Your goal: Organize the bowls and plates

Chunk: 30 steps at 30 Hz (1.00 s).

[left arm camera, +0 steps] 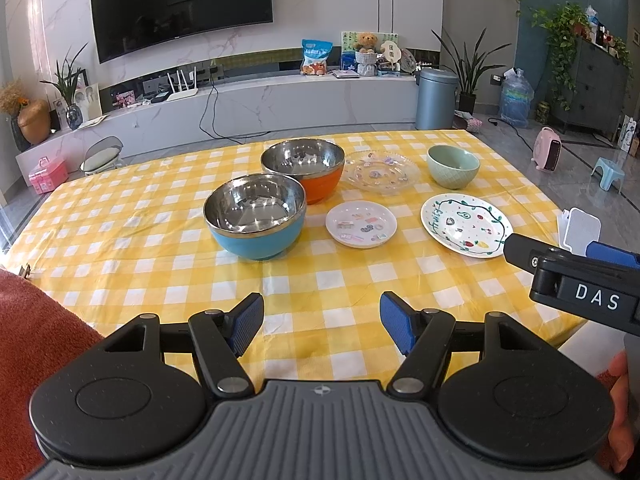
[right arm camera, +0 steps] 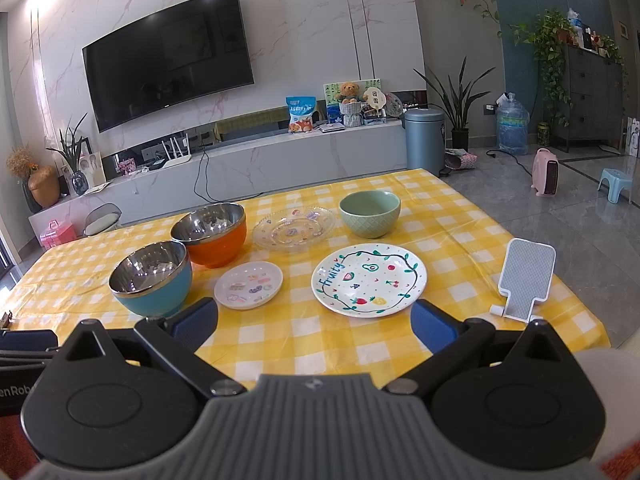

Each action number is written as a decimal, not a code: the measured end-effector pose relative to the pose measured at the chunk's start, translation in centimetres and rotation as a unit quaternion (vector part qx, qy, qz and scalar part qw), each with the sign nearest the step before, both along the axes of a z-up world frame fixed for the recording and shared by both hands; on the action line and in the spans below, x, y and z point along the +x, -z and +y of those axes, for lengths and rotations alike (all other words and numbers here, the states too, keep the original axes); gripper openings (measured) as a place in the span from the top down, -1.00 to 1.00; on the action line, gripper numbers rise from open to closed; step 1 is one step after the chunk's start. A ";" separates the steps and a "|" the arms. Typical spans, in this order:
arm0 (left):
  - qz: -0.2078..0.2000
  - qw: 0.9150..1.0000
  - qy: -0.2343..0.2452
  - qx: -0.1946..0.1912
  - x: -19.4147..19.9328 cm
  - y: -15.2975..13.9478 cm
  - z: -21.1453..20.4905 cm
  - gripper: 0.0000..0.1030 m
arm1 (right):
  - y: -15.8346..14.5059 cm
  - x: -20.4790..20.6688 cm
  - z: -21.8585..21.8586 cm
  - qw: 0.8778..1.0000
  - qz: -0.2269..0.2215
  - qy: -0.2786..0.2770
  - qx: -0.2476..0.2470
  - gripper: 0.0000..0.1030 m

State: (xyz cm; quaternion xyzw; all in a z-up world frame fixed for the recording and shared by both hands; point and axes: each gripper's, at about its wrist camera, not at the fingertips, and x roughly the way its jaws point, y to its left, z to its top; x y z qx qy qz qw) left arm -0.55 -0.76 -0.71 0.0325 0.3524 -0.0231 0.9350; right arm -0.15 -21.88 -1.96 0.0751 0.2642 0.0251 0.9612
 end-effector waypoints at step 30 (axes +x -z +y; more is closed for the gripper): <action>0.030 0.998 0.012 -0.060 7.3 -4.3 4.4 -0.50 | -3.9 6.5 3.1 0.996 0.066 -0.056 0.008 -0.95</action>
